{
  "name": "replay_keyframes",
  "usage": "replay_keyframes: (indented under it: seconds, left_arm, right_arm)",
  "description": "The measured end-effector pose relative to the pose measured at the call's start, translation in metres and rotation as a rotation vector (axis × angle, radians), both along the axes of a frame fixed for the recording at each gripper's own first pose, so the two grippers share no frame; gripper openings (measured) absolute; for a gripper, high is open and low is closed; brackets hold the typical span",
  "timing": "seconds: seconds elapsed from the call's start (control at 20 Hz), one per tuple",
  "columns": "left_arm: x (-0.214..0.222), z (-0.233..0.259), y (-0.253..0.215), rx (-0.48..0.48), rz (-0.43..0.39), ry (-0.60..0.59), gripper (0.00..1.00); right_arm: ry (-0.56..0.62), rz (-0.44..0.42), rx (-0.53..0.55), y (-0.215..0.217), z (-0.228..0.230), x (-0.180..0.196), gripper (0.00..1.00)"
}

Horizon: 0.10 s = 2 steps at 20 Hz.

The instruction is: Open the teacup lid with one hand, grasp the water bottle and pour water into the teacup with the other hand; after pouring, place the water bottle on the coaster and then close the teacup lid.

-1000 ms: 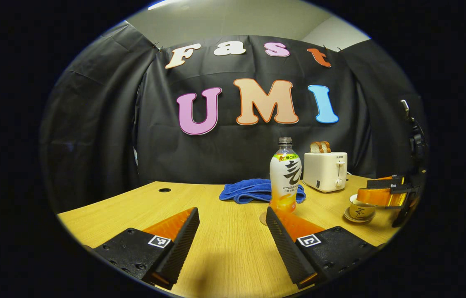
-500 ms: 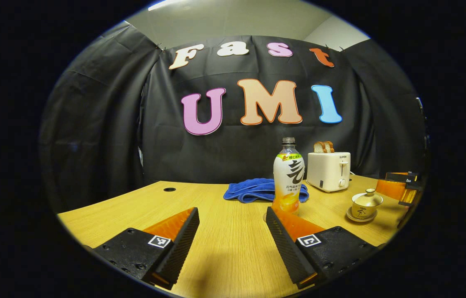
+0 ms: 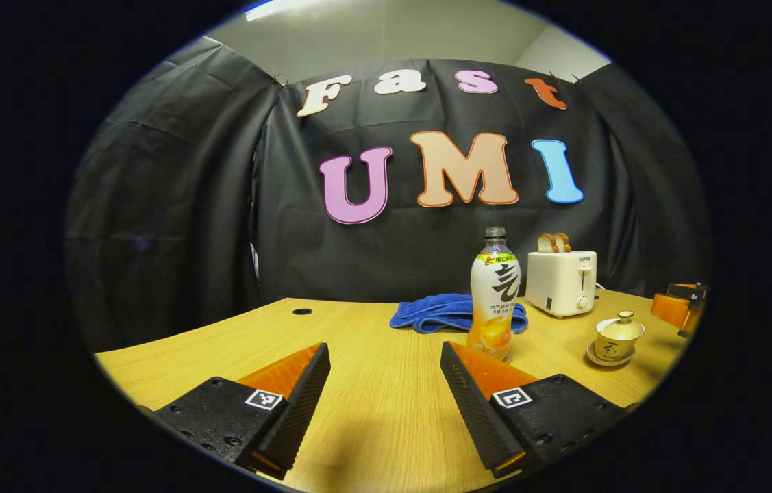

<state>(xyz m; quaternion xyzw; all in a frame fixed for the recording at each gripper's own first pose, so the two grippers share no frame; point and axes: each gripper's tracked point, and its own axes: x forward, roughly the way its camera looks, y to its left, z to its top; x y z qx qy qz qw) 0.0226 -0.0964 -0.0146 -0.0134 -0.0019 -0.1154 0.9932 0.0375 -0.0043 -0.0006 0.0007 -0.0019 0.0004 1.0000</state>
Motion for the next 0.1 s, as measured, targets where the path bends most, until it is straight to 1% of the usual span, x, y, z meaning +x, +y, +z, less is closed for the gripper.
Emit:
replay_keyframes:
  seconds: [0.1]
  left_arm:
    - [-0.0009,-0.0002,0.0031,0.0,0.012,0.0,0.95]
  right_arm:
    - [0.0,-0.016,0.0,-0.0019,-0.0001,-0.0002,0.97]
